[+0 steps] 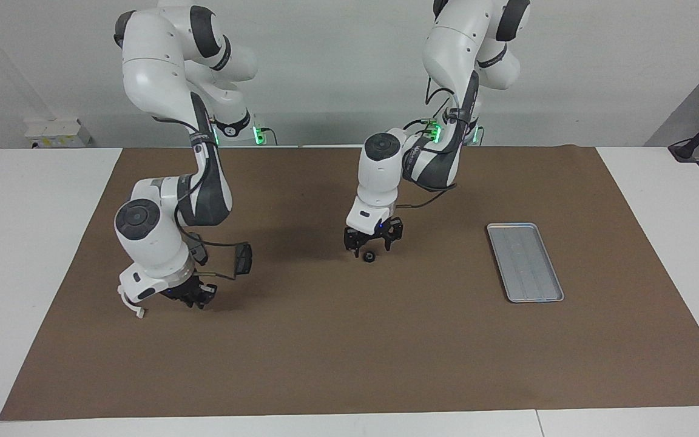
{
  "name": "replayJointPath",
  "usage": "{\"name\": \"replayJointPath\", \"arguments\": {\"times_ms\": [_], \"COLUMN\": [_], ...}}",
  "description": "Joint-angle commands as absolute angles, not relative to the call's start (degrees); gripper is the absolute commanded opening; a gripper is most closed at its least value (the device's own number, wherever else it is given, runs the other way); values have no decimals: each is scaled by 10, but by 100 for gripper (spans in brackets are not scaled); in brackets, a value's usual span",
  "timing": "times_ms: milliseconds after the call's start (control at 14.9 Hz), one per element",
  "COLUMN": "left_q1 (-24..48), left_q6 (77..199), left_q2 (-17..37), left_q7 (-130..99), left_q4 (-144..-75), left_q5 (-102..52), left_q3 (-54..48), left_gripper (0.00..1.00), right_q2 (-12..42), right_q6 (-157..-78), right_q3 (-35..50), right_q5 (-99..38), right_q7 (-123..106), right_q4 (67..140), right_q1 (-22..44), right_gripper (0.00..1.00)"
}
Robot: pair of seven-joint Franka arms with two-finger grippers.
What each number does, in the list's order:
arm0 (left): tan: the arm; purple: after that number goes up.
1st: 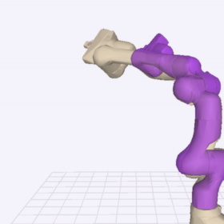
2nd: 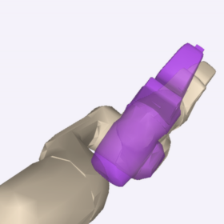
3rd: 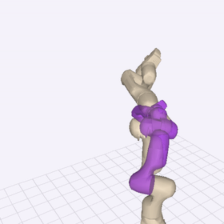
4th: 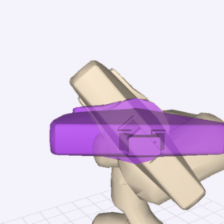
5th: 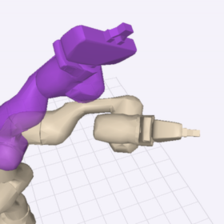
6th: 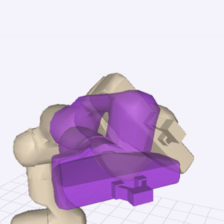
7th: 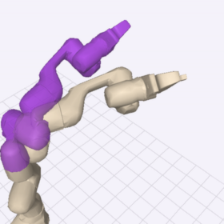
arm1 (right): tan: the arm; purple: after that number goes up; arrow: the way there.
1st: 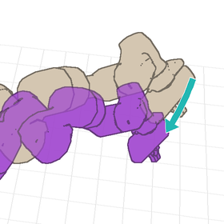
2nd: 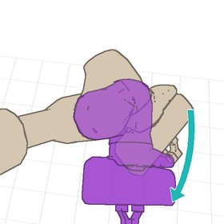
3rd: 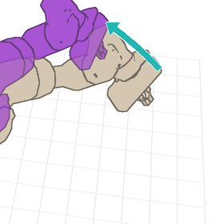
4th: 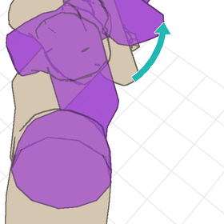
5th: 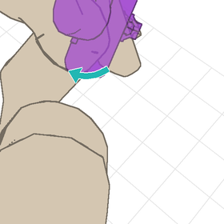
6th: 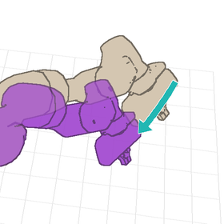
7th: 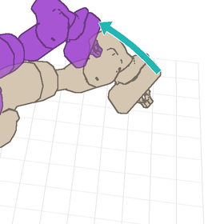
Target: Pick bearing gear from pile to tray
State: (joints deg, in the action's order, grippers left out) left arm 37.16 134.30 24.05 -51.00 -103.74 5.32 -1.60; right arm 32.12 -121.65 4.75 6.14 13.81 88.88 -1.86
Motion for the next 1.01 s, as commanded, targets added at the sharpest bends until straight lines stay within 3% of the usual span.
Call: {"name": "replayJointPath", "arguments": {"times_ms": [0, 941], "left_q1": [383, 382], "left_q6": [1359, 1383], "left_q2": [250, 250], "left_q7": [-510, -511], "left_q4": [-1034, -1066], "left_q5": [62, 62], "left_q3": [-7, -6], "left_gripper": [90, 87], "right_q2": [315, 315], "right_q6": [-1207, -1207], "right_q3": [54, 54], "right_q5": [70, 71], "right_q7": [119, 118], "right_q4": [891, 891], "right_q1": [-25, -25], "right_gripper": [0, 0]}}
